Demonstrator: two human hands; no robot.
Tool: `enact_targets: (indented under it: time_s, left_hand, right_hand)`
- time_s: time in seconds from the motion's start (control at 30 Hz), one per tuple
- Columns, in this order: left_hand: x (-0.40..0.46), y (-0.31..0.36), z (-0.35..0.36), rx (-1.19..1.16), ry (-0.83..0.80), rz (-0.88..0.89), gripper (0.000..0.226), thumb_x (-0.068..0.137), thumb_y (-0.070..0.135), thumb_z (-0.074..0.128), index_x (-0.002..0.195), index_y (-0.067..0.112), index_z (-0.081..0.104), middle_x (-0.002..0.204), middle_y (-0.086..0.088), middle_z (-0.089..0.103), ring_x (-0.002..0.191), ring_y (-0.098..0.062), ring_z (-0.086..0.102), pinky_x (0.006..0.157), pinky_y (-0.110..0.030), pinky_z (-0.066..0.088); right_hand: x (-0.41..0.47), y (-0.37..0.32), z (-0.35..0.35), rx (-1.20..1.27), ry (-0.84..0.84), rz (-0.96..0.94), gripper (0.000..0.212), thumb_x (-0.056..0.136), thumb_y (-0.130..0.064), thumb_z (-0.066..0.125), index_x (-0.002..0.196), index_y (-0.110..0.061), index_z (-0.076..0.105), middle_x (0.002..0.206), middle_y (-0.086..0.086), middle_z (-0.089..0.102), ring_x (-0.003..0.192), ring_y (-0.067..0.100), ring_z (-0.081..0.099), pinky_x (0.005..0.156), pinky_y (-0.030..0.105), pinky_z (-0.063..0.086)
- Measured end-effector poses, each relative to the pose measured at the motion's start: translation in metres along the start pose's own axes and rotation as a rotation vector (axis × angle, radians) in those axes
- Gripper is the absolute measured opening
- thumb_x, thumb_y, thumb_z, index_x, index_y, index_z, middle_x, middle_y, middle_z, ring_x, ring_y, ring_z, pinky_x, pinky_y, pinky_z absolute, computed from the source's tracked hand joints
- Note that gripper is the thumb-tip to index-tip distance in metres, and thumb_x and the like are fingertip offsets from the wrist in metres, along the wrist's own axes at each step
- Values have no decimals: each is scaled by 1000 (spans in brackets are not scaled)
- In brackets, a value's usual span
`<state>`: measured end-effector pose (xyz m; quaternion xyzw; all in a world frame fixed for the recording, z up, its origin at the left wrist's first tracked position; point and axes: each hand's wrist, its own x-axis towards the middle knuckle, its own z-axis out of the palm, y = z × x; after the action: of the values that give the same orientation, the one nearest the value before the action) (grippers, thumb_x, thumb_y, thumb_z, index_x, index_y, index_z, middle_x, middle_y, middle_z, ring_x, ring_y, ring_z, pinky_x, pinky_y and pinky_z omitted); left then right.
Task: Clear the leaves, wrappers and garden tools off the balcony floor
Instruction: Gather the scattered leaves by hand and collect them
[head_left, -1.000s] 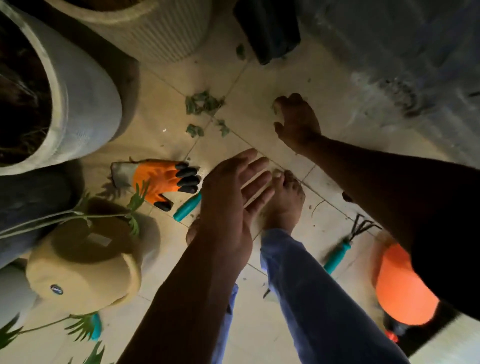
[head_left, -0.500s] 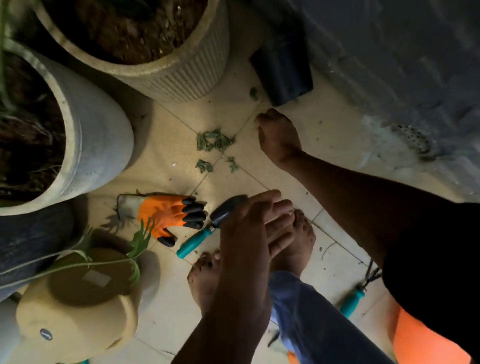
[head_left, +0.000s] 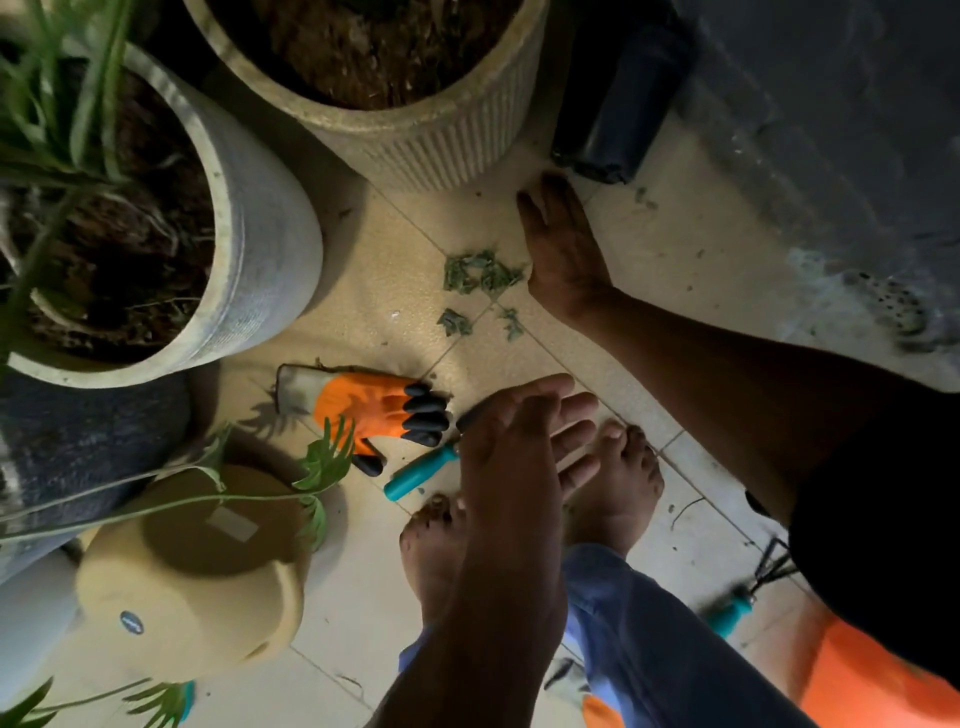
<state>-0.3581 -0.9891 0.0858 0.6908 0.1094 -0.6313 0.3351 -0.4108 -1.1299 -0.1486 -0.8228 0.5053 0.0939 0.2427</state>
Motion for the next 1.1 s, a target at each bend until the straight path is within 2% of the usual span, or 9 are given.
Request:
enact_targets:
  time_s: [0.13, 0.23, 0.4, 0.63, 0.7, 0.8, 0.9, 1.0, 1.1]
  left_hand:
    - [-4, 3, -2, -16, 13, -10, 24, 104, 15, 49, 105, 19, 72, 102, 1, 79, 101, -14, 74, 80, -28, 58]
    - [-6, 6, -5, -39, 12, -13, 24, 104, 15, 48, 109, 18, 72, 103, 0, 79, 101, -15, 74, 80, -28, 58]
    - [-6, 7, -8, -81, -1, -27, 26, 103, 13, 47, 115, 12, 70, 104, -4, 79, 100, -17, 74, 82, -29, 57]
    - [-8, 4, -9, -120, -6, -41, 25, 104, 15, 48, 116, 9, 69, 104, -8, 78, 89, -12, 75, 77, -27, 58]
    - [-10, 3, -9, -131, -14, -54, 25, 107, 14, 44, 114, 10, 68, 102, -8, 78, 78, -6, 74, 70, -22, 59]
    - [-11, 2, -12, -98, -7, -67, 23, 106, 16, 46, 110, 16, 69, 106, -3, 78, 94, -9, 73, 76, -24, 58]
    - [-11, -2, -16, -86, 13, -55, 23, 105, 17, 49, 111, 17, 71, 107, -1, 79, 102, -15, 73, 82, -28, 58]
    - [-11, -7, -16, -78, 21, -49, 24, 105, 17, 49, 109, 19, 72, 107, -1, 79, 103, -15, 73, 82, -28, 58]
    - [-11, -10, -14, -76, 17, -54, 24, 105, 18, 49, 113, 19, 72, 109, -1, 78, 105, -15, 73, 84, -29, 58]
  right_hand:
    - [-24, -23, 8, 27, -63, -153, 72, 86, -4, 61, 154, 0, 35, 158, 25, 30, 147, 42, 26, 122, 45, 30]
    - [-39, -38, 20, -45, -27, -197, 70, 92, -32, 52, 153, 0, 35, 152, 24, 37, 138, 40, 38, 111, 50, 38]
    - [-34, -60, 34, -132, -22, -119, 98, 82, -73, 45, 160, -18, 24, 164, 23, 20, 149, 46, 21, 118, 64, 17]
    - [-35, -65, 25, -266, 18, -161, 34, 78, -14, 58, 112, -12, 56, 121, 16, 55, 112, 38, 53, 90, 48, 43]
    - [-45, -50, 22, -275, 11, -165, 32, 75, -10, 59, 107, -10, 58, 114, 15, 55, 106, 37, 54, 85, 46, 44]
    - [-60, -20, 24, -232, 43, -286, 34, 78, -15, 58, 111, -9, 61, 116, 15, 56, 109, 37, 53, 90, 46, 43]
    - [-69, 2, 24, -207, 33, -380, 59, 73, -29, 51, 130, -13, 57, 137, 15, 51, 126, 38, 48, 103, 49, 40]
    - [-74, 12, 22, -285, -66, -419, 76, 69, -22, 60, 145, -19, 48, 153, 18, 40, 138, 43, 39, 108, 56, 40]
    - [-78, 11, 21, -349, -87, -453, 62, 82, -11, 52, 143, -18, 52, 155, 23, 40, 137, 49, 41, 104, 55, 45]
